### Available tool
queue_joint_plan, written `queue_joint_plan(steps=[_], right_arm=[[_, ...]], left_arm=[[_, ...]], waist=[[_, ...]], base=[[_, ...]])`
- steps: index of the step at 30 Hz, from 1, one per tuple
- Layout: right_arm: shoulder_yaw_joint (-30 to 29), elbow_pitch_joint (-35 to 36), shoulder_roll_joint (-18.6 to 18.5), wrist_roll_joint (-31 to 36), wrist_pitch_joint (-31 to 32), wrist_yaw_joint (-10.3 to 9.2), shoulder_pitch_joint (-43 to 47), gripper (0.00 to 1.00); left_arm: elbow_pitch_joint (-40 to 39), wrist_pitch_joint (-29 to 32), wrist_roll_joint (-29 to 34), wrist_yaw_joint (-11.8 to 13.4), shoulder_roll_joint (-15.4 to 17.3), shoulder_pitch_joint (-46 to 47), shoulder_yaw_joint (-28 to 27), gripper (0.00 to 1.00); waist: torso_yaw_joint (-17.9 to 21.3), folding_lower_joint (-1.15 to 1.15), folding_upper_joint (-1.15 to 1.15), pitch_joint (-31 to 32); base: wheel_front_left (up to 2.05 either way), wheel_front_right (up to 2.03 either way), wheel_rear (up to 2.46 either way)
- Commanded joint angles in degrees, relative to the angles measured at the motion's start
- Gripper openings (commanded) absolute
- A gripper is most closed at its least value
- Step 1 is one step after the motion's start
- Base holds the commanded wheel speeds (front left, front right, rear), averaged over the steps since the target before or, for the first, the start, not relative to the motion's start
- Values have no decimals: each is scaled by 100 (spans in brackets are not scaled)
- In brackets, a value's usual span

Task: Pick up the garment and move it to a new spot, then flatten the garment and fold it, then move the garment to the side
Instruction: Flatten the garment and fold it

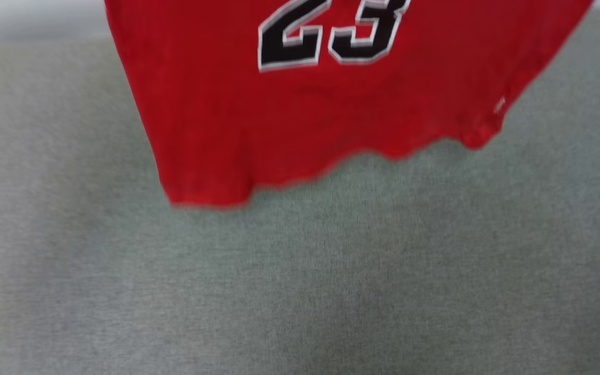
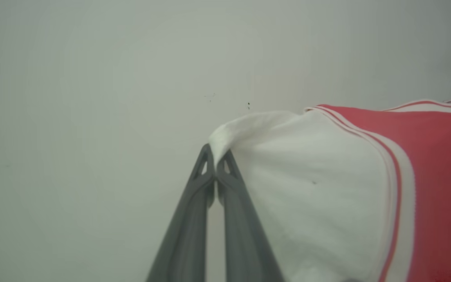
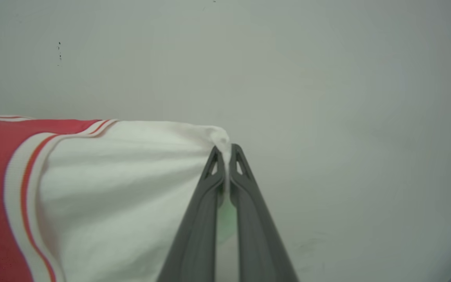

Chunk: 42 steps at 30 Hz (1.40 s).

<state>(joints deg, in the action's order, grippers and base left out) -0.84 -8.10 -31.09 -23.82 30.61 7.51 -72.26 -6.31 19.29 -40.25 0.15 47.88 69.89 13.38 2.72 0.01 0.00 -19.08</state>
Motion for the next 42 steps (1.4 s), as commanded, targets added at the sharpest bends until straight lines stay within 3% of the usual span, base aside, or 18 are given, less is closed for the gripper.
queue_joint_plan(steps=[1, 11, 20, 28, 33, 39, 42], right_arm=[[-22, -203, 125, 66, -104, -4, -214, 0], [-150, -1866, 483, 724, -986, -4, -1950, 0], [-294, -2977, 845, 1131, -1672, -5, -2699, 0], [-236, -3495, 1037, 1031, -2013, -4, -2147, 0], [37, -3663, 1166, 955, -2187, -4, -1406, 0], [364, -3263, 932, 338, -1970, -4, 104, 0], [407, -2873, 744, -25, -1803, -4, 1006, 0]], left_arm=[[220, -66, 52, -39, -129, 297, 58, 0], [2229, -1016, 752, -208, -965, 2483, 403, 0], [3468, -1924, 1022, -347, -1497, 3178, 651, 0], [3864, -2270, 964, -467, -1758, 2432, 929, 0], [3980, -2494, 859, -561, -1901, 1344, 1208, 0], [3541, -2510, 721, -598, -1838, -428, 1616, 0], [3139, -2416, 558, -492, -1759, -1283, 1688, 0]], waist=[[86, -1, 0, -486], [7, -1, 0, -1506], [-180, -1, 0, -2046], [-301, -1, 0, -2075], [-392, -1, 0, -1764], [-480, -1, 0, -1146], [-524, -1, 0, -807]], base=[[0, 0, 0], [0, 0, 0], [0, 0, 0], [0, 0, 0], [0, 0, 0], [0, 0, 0], [0, 0, 0]])
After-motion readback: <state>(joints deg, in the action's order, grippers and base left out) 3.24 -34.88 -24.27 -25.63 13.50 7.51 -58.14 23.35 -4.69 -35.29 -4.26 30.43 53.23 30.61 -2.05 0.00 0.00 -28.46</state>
